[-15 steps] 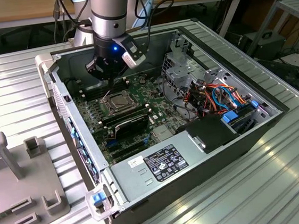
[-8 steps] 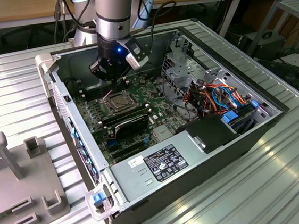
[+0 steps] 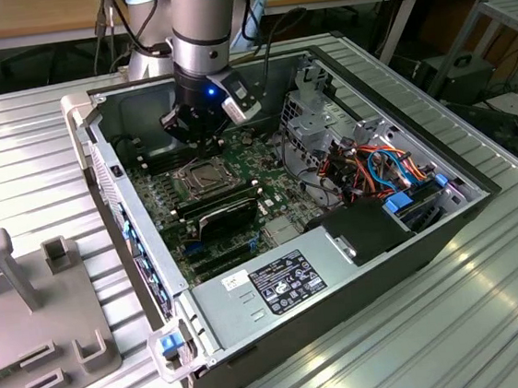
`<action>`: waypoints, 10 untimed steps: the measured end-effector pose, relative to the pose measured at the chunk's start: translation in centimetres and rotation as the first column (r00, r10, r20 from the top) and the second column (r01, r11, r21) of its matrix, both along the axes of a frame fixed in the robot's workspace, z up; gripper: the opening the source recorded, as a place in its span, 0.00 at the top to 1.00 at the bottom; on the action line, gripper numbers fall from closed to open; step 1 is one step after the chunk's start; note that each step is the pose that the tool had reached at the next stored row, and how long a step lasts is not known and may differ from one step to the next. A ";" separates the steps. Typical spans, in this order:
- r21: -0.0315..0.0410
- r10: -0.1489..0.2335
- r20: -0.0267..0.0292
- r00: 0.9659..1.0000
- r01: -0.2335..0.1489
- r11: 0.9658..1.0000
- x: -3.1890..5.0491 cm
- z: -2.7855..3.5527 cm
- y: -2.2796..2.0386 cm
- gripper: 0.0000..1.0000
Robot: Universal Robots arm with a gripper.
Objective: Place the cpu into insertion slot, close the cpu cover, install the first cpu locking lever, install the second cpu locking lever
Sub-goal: 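Install the first cpu locking lever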
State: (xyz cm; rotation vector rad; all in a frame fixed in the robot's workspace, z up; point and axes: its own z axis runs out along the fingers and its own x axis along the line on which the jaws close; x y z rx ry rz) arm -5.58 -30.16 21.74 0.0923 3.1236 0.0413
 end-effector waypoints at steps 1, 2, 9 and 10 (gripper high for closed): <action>0.000 0.001 0.000 1.000 -0.001 1.000 0.15 -0.12 0.01 0.89; 0.000 0.001 0.000 1.000 -0.001 1.000 0.29 -0.24 0.02 0.89; 0.000 0.007 0.000 1.000 -0.007 1.000 0.74 -0.61 0.47 0.89; 0.000 0.009 0.000 1.000 -0.009 1.000 0.83 -0.65 0.57 0.89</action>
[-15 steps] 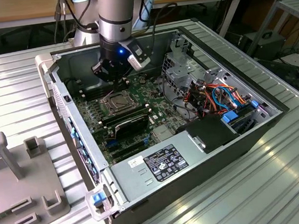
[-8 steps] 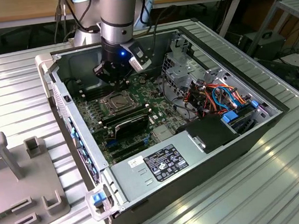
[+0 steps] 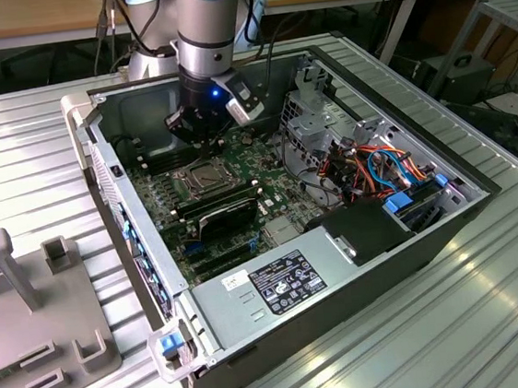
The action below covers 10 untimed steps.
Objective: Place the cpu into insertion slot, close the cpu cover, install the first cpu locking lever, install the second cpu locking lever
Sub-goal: 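Install the first cpu locking lever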
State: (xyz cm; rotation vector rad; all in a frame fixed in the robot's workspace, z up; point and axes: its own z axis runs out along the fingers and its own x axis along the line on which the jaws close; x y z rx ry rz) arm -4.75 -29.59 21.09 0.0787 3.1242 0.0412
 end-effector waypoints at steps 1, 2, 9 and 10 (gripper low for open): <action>0.000 0.001 0.000 1.000 -0.001 1.000 0.05 -0.04 0.04 0.89; 0.000 0.002 0.000 1.000 -0.002 1.000 0.07 -0.08 0.04 0.89; 0.000 0.007 0.000 1.000 -0.007 1.000 0.17 -0.56 0.04 0.89; 0.000 0.007 0.000 1.000 -0.007 1.000 0.18 -0.57 0.04 0.89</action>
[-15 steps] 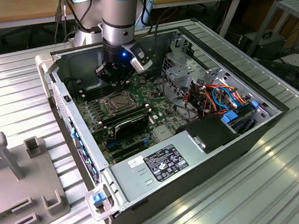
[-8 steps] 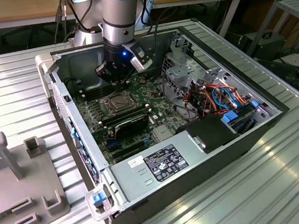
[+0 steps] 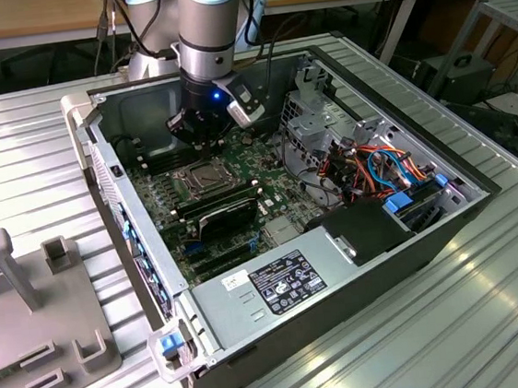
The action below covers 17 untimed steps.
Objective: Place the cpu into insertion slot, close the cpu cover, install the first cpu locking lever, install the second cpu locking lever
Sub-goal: 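Install the first cpu locking lever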
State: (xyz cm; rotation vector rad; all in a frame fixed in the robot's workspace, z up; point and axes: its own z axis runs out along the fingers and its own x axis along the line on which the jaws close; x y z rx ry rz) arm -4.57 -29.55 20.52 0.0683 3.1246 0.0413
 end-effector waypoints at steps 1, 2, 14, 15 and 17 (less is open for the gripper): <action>0.000 0.000 0.000 1.000 0.000 1.000 0.01 0.00 0.00 0.89; 0.000 0.000 0.000 1.000 0.000 1.000 0.02 -0.01 0.01 0.89; 0.000 0.000 0.000 1.000 0.000 1.000 0.04 0.18 -0.05 0.89; 0.000 0.000 0.000 1.000 0.000 1.000 0.04 0.16 -0.07 0.89; 0.000 0.000 0.000 1.000 0.000 1.000 0.04 0.16 -0.13 0.89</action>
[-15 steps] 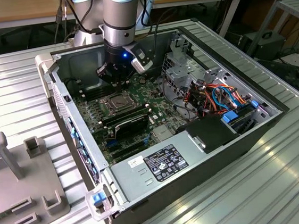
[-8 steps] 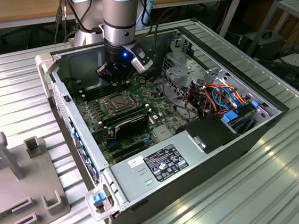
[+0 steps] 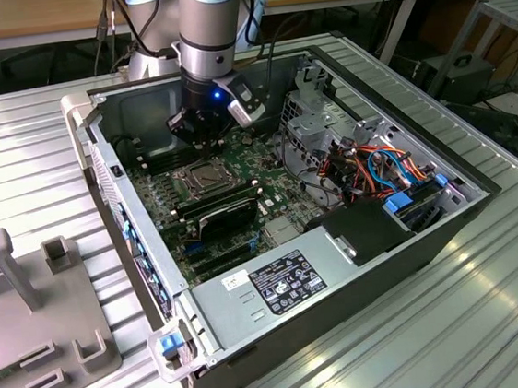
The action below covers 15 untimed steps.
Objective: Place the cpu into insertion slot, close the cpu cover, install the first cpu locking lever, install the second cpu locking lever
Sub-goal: 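Install the first cpu locking lever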
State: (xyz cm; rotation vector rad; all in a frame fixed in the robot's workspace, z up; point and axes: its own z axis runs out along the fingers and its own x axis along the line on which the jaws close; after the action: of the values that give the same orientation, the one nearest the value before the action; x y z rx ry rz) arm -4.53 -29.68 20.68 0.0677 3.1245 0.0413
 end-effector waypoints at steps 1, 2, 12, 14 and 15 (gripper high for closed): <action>0.000 0.000 0.000 1.000 0.000 1.000 0.00 -0.01 -0.03 0.89; 0.000 0.000 0.000 1.000 0.000 1.000 0.00 -0.01 -0.09 0.89; -0.001 0.000 -0.002 1.000 0.000 1.000 0.01 -0.27 -0.28 0.89; -0.001 0.000 -0.002 1.000 0.000 1.000 0.02 -0.31 -0.30 0.89; -0.001 0.000 -0.002 1.000 0.000 1.000 0.02 -0.31 -0.31 0.89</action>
State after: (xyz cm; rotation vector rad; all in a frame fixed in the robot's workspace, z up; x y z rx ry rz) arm -4.51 -29.99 20.37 0.0680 3.1262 0.0392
